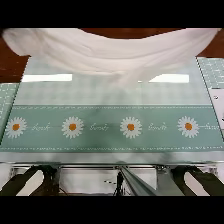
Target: Fold the shirts.
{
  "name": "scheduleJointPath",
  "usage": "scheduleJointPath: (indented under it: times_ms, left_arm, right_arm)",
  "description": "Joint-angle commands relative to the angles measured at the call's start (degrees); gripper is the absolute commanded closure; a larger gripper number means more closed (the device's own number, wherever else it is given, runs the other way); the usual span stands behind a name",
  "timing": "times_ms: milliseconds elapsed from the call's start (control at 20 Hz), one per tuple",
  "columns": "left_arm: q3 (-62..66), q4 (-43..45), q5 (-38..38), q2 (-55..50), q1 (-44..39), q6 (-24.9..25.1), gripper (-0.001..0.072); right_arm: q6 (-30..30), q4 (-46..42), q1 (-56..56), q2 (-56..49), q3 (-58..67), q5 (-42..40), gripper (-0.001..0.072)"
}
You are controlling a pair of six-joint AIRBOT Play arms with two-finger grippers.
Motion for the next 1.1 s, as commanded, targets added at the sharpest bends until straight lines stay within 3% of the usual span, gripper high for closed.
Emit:
scheduleJointPath:
  times_ms: [0, 100, 250, 350, 550, 700, 900, 1050]
  left_arm:
    - [7.74, 0.35, -0.52, 6.08, 0.13, -0.94, 0.0689]
    - [9.53, 1.31, -0.57, 9.68, 0.13, -1.51, 0.0688]
    - [9.64, 10.51, -3.13, 15.89, 0.13, -9.01, 0.0688]
    - [9.64, 14.75, -7.85, 19.37, 0.13, -14.10, 0.0688]
    - [9.62, 13.64, -22.80, 23.52, 0.13, -21.84, 0.0688]
    - [8.68, 13.70, -35.41, 23.96, 0.13, -23.02, 0.0688]
    - [-3.32, 13.46, -35.47, 25.55, 0.11, -23.12, 0.0688]
    - [-19.32, 13.46, -33.66, 25.57, 0.11, -18.14, 0.0688]
  right_arm:
    - [4.57, -2.97, -0.09, 9.64, 0.28, -2.16, 0.0695]
    - [7.74, -6.49, -0.09, 14.53, 0.66, -2.54, 0.0695]
    - [12.94, -14.43, -0.09, 20.26, 3.52, -1.92, 0.0695]
    - [15.30, -19.71, -0.09, 22.53, 7.21, -0.26, 0.0695]
    - [16.41, -23.54, -0.09, 23.02, 14.80, 7.48, 0.0695]
    - [16.28, -28.17, -0.09, 22.38, 15.56, 18.95, 0.0695]
    - [11.80, -28.81, -0.09, 14.58, 15.19, 43.21, 0.0695]
    - [8.63, -24.02, -0.07, 5.88, 10.73, 46.38, 0.0695]
